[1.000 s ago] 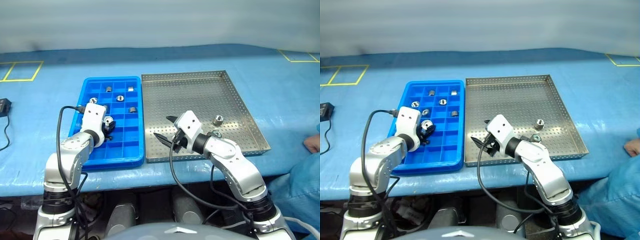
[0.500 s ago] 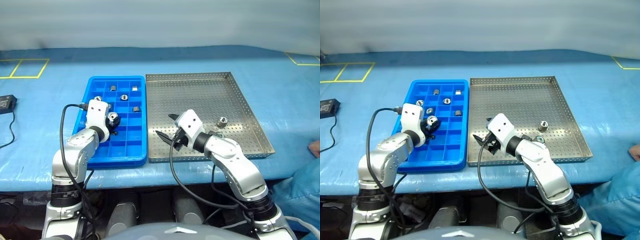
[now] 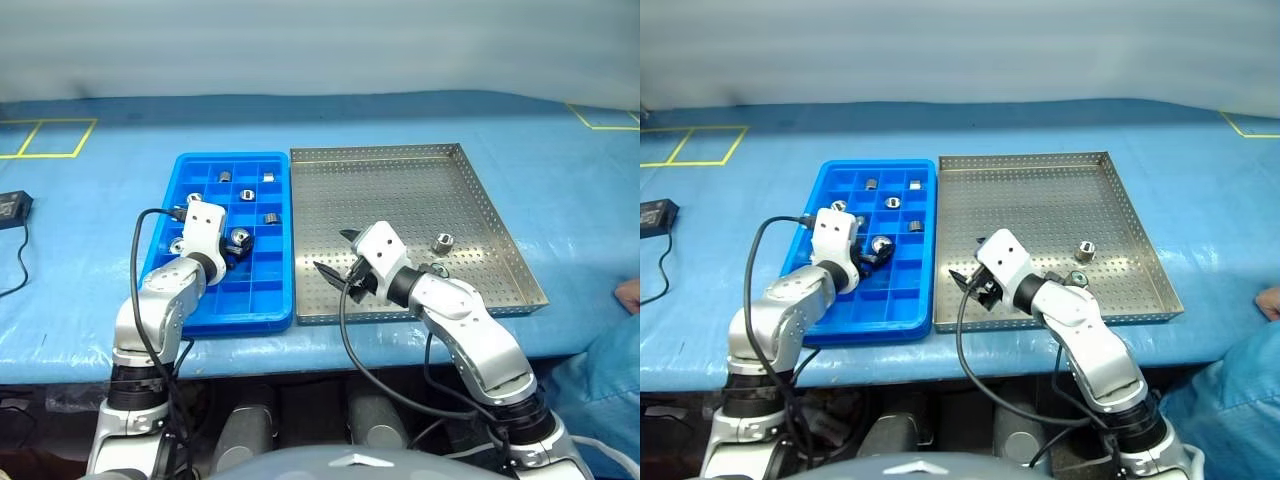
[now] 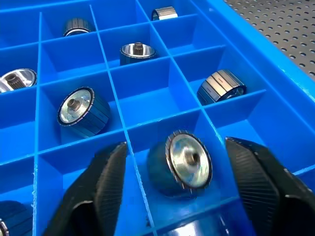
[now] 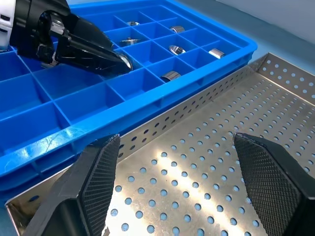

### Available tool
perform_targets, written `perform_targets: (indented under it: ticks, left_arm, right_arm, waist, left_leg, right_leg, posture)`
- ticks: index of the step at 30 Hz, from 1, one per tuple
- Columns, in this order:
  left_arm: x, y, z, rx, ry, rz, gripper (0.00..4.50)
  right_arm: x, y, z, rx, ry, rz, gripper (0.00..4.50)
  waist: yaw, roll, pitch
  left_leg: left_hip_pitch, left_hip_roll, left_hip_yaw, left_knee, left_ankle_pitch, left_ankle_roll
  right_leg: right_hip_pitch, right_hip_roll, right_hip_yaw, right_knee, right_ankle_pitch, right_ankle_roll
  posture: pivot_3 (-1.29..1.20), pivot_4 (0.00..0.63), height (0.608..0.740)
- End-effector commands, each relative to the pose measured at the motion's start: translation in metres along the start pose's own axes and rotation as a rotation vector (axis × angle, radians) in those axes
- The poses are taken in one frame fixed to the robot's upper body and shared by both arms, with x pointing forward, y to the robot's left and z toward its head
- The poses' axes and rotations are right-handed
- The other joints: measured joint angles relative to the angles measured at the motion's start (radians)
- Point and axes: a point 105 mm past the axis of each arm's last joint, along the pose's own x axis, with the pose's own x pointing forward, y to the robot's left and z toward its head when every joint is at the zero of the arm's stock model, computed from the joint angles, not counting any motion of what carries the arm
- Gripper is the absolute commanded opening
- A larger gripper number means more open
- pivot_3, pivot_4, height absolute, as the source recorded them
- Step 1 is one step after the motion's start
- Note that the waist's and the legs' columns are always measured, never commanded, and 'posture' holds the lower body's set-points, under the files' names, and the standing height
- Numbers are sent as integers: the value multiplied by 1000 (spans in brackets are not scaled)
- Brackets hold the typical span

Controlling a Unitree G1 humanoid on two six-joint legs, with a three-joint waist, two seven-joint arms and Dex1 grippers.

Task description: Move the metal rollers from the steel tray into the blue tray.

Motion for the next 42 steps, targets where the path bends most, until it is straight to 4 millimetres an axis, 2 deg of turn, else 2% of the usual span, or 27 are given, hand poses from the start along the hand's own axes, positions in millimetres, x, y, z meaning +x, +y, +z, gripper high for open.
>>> perform_targets:
  ticks: [1, 6, 11, 15, 21, 25, 28, 30, 35, 42]
  left_arm:
    - [-2, -7, 31, -31, -158, -60, 3968]
    - [-2, -42, 43, -89, -212, -282, 3968]
    - [7, -75, 35, 11, -156, -439, 3968]
    - [16, -102, 25, 108, -115, -549, 3968]
    - [29, -133, 20, 205, -98, -650, 3968]
    - [31, -137, 22, 226, -114, -668, 3968]
    - [30, -134, 25, 228, -132, -660, 3968]
    - [29, -132, 25, 229, -138, -652, 3968]
    - [27, -126, 24, 218, -138, -626, 3968]
    - [25, -118, 16, 193, -121, -584, 3968]
  right_arm:
    - [-5, -5, 15, -33, -59, -37, 3898]
    - [-14, -17, 12, -60, -32, -104, 3898]
    - [-26, -35, 4, -86, 31, -203, 3898]
    - [-39, -46, -4, -115, 95, -294, 3898]
    - [-50, -53, -14, -93, 148, -366, 3898]
    - [-51, -63, -34, 29, 199, -424, 3898]
    - [-48, -68, -56, 167, 243, -468, 3898]
    - [-45, -68, -63, 227, 251, -465, 3898]
    - [-35, -64, -60, 300, 207, -425, 3898]
    - [-24, -64, -53, 323, 174, -382, 3898]
  waist:
    - [0, 0, 0]
    - [-5, 0, 0]
    - [-23, 0, 0]
    - [-58, 0, 0]
    - [-133, 1, 0]
    - [-201, 1, 0]
    - [-244, 1, 0]
    - [-270, 1, 0]
    - [-302, 1, 0]
    - [-312, 1, 0]
  left_leg:
    - [0, 0, 0, 0, 0, 0]
    - [0, 0, 1, 0, 0, 0]
    - [-1, 0, 1, 0, 0, 0]
    - [-3, 0, 2, 0, 0, 0]
    - [-6, 0, 1, 1, 0, 1]
    - [-6, 0, 1, 1, 1, 2]
    - [-5, 0, 1, 1, 1, 2]
    - [-4, 0, 1, 1, 1, 2]
    - [-2, 0, 1, 1, 1, 2]
    - [-2, 0, 1, 0, 1, 2]
  right_leg:
    - [0, 0, 0, 0, 0, 0]
    - [0, -1, 0, -1, 0, 0]
    - [1, 0, 0, 0, 0, 0]
    - [2, 0, 0, 0, 0, 0]
    - [1, 0, 0, 0, 0, 1]
    - [1, -1, 0, 0, 0, 1]
    - [1, 0, 0, 0, 1, 2]
    - [3, 0, 0, 1, 1, 2]
    - [5, 0, 0, 1, 1, 3]
    - [5, 0, 1, 1, 4, 9]
  posture:
    - [-302, 150, 740]
    - [-338, 150, 740]
    - [-382, 150, 740]
    - [-421, 150, 740]
    - [-479, 150, 740]
    - [-501, 150, 740]
    - [-503, 150, 740]
    - [-498, 150, 740]
    - [-474, 150, 740]
    - [-438, 150, 740]
